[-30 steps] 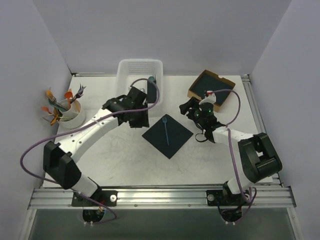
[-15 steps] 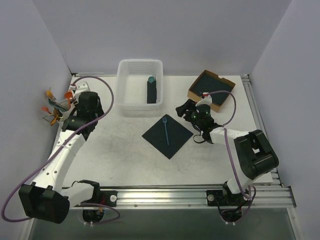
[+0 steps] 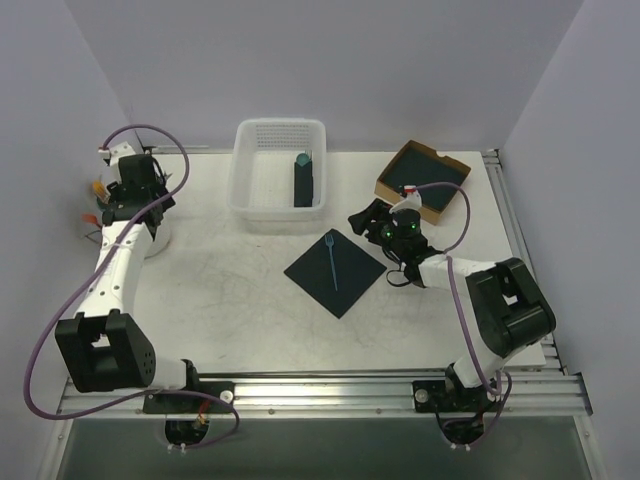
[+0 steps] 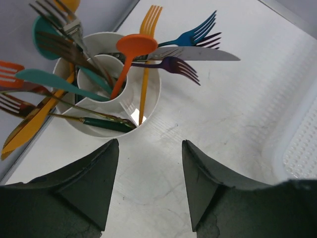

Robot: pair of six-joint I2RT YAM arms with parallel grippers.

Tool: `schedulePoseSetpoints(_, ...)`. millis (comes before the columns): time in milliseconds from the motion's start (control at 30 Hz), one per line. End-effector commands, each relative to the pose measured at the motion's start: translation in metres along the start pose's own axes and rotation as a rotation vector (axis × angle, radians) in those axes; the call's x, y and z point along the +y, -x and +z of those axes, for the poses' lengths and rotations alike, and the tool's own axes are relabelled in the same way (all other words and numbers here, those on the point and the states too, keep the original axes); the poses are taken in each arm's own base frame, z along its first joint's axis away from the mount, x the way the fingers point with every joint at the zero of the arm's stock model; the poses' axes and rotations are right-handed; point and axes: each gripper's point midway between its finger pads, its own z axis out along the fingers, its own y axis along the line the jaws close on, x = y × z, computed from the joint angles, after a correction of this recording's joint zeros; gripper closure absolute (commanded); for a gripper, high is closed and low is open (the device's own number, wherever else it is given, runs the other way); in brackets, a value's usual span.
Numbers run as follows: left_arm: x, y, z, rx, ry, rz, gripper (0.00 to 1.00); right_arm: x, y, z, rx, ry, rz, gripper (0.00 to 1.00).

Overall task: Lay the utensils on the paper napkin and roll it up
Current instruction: Pick up the utensils from the container.

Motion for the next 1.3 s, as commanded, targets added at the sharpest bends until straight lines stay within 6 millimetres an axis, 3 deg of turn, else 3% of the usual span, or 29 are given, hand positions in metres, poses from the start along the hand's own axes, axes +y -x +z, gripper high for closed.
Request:
schedulePoseSetpoints(0, -0.034, 0.045, -0.006, -0.100, -0.205, 0.057, 0.37, 0.013, 0.006, 0.002, -0.024, 0.052, 0.003, 0.40)
schedulePoseSetpoints(233, -0.027, 0.076, 0.007, -0.163, -0.260, 0.078, 0.33, 0.015, 0.004, 0.003, -0.017, 0.062, 0.010, 0.40)
schedulePoseSetpoints(300, -0.016, 0.084, 0.018, -0.154, -0.284, 0.035, 0.33, 0.015, 0.003, 0.003, -0.010, 0.065, 0.012, 0.40)
schedulePoseSetpoints(333, -0.023, 0.083, 0.018, -0.133, -0.362, 0.022, 0.33, 0.015, 0.003, 0.004, -0.009, 0.066, 0.013, 0.40)
schedulePoseSetpoints(367, -0.010, 0.089, 0.027, -0.130, -0.379, -0.012, 0.32, 0.015, 0.002, 0.004, -0.006, 0.065, 0.013, 0.40)
schedulePoseSetpoints(467, -0.023, 0.089, 0.026, -0.105, -0.616, -0.058, 0.32, 0.016, 0.002, 0.005, -0.004, 0.072, 0.018, 0.40)
schedulePoseSetpoints(533, -0.016, 0.088, 0.030, -0.100, -0.663, -0.071, 0.33, 0.017, 0.002, 0.005, 0.000, 0.074, 0.020, 0.40)
schedulePoseSetpoints(733, -0.015, 0.094, 0.038, -0.140, -0.663, 0.024, 0.37, 0.017, 0.000, 0.006, 0.012, 0.080, 0.026, 0.40)
schedulePoseSetpoints(833, -0.017, 0.095, 0.040, -0.156, -0.679, 0.079, 0.48, 0.017, 0.000, 0.006, 0.011, 0.081, 0.026, 0.40)
schedulePoseSetpoints(1000, -0.009, 0.089, 0.049, -0.174, -0.639, 0.156, 0.46, 0.017, -0.004, 0.007, 0.025, 0.087, 0.033, 0.40)
schedulePoseSetpoints(1067, -0.002, 0.094, 0.050, -0.221, -0.594, 0.180, 0.41, 0.017, -0.005, 0.008, 0.030, 0.087, 0.036, 0.40)
schedulePoseSetpoints(1133, -0.005, 0.080, 0.052, -0.228, -0.621, 0.198, 0.37, 0.019, -0.005, 0.008, 0.033, 0.097, 0.040, 0.40)
schedulePoseSetpoints(1167, -0.009, 0.087, 0.048, -0.291, -0.653, 0.245, 0.36, 0.018, -0.005, 0.008, 0.034, 0.096, 0.040, 0.40)
schedulePoseSetpoints(1267, -0.006, 0.075, 0.056, -0.280, -0.629, 0.256, 0.36, 0.019, -0.007, 0.009, 0.041, 0.102, 0.043, 0.40)
